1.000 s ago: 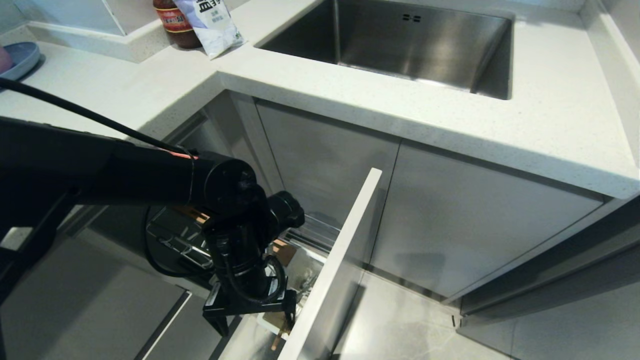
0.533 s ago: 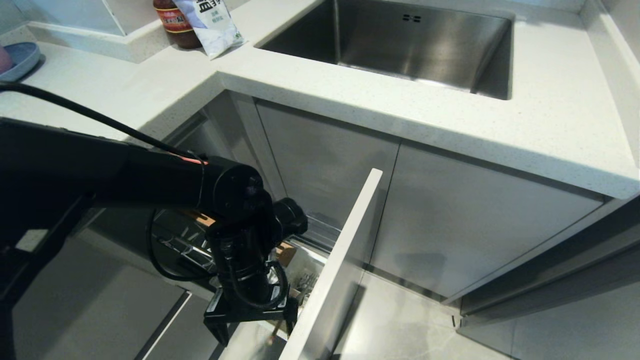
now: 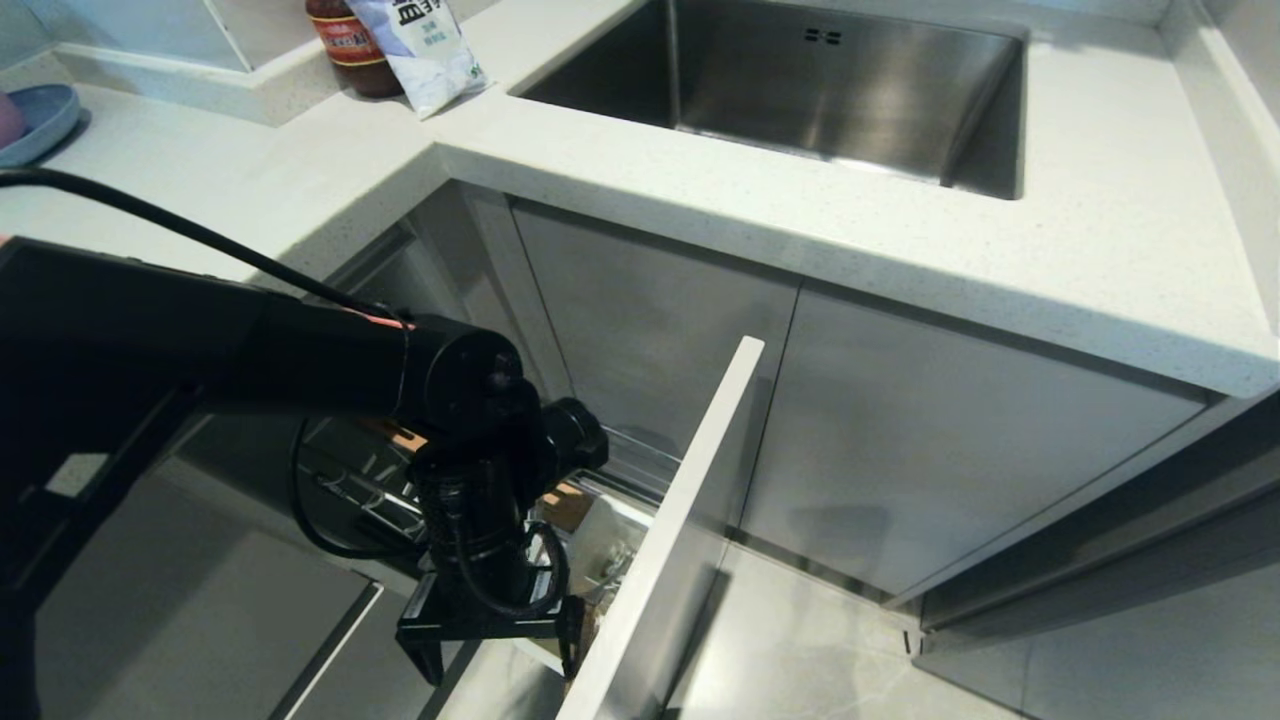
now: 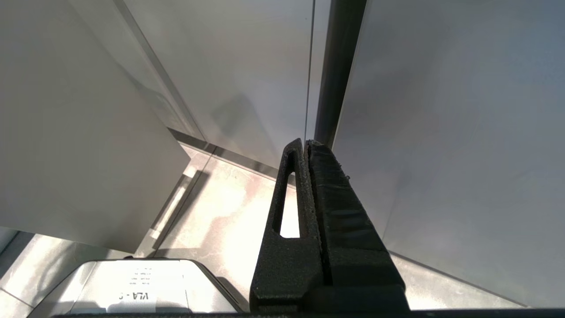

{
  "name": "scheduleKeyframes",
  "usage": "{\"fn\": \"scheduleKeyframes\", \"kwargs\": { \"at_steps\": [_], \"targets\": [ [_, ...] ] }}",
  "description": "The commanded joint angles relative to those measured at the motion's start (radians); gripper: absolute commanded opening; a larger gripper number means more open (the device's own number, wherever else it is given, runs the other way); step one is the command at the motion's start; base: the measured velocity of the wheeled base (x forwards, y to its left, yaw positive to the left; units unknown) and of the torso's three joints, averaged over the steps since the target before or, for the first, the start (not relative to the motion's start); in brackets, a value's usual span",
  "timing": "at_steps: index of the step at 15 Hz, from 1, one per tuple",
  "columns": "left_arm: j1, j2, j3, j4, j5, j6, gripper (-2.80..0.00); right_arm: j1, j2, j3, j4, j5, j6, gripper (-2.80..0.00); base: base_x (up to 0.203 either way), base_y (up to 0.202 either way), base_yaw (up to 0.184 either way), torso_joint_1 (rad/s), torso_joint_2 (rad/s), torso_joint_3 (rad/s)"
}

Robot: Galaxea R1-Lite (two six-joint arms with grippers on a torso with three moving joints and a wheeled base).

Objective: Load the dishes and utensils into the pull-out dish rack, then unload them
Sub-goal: Take the chopsticks out of the cupboard

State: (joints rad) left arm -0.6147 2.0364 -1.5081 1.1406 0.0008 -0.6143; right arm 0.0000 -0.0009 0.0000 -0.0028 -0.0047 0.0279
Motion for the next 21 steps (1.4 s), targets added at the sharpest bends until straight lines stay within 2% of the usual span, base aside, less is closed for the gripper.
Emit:
{"fn": "scheduleKeyframes", "kwargs": {
  "at_steps": [1, 8, 11, 14, 16, 21],
  "targets": [
    [0.009, -0.002, -0.001, 0.005, 0.004, -0.004, 0.00, 0.000, -0.002, 0.002, 0.000, 0.000, 0.001, -2.80, 0.000, 0.000, 0.000, 0.000, 0.00, 0.000],
    [0.029, 0.000, 0.001, 0.012, 0.035, 0.002, 0.00, 0.000, -0.002, 0.001, 0.000, 0.000, 0.000, -2.80, 0.000, 0.000, 0.000, 0.000, 0.00, 0.000],
    [0.045, 0.001, 0.000, 0.031, 0.043, 0.033, 0.00, 0.000, -0.002, 0.000, 0.000, 0.000, 0.000, -2.80, 0.000, 0.000, 0.000, 0.000, 0.00, 0.000],
    [0.076, -0.004, 0.000, 0.032, 0.127, 0.033, 0.00, 0.000, -0.002, 0.002, 0.000, 0.000, 0.001, -2.80, 0.000, 0.000, 0.000, 0.000, 0.00, 0.000],
    [0.096, -0.009, 0.000, 0.031, 0.159, 0.034, 0.00, 0.000, -0.002, 0.002, 0.000, 0.000, 0.000, -2.80, 0.000, 0.000, 0.000, 0.000, 0.00, 0.000],
    [0.071, -0.038, 0.000, 0.051, 0.147, 0.036, 0.00, 0.000, -0.002, 0.002, 0.000, 0.000, 0.000, -2.80, 0.000, 0.000, 0.000, 0.000, 0.00, 0.000]
  ]
}}
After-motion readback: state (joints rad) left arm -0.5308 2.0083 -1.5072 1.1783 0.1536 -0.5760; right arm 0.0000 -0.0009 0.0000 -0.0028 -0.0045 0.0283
